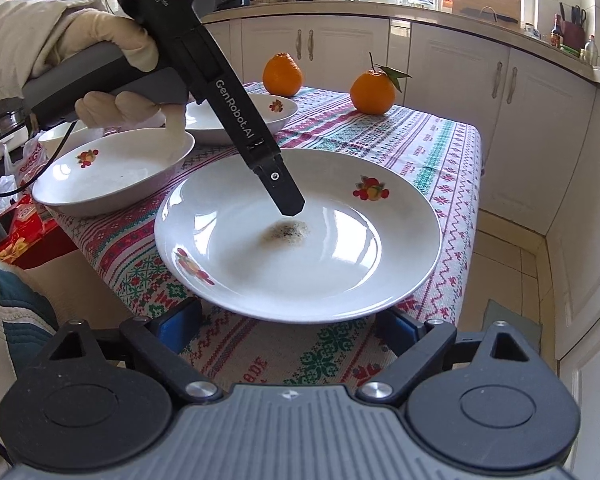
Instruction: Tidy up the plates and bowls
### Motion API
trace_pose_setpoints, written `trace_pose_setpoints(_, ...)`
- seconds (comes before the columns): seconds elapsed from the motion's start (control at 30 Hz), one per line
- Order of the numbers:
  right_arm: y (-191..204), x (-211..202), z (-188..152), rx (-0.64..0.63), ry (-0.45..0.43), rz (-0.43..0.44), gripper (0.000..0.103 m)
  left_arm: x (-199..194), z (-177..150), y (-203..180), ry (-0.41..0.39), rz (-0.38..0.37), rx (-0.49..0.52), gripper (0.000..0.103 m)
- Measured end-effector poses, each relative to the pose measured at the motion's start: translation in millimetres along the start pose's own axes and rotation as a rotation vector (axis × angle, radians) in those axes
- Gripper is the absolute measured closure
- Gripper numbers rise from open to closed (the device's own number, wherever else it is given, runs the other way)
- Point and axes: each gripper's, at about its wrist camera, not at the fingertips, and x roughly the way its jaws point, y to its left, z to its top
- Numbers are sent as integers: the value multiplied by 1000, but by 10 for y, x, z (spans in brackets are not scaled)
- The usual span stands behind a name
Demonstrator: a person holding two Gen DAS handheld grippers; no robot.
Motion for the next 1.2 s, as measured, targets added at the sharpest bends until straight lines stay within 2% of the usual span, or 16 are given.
trace_pose_setpoints(0.07, -18, -7, 3, 2, 0, 4, 9, 12, 32, 34, 16, -2, 0, 49)
trace_pose_setpoints(0.13, -35, -14, 5, 2, -1, 7, 11, 17, 64, 62, 34, -12, 0, 51)
trace_pose_setpoints(0.47, -49, -9, 9, 5, 0, 9, 12, 79, 178, 45, 81, -18, 38, 51)
trace_pose_setpoints(1.2, -21, -19, 157, -12, 31, -8, 12, -78, 158, 51, 34, 0, 48, 51)
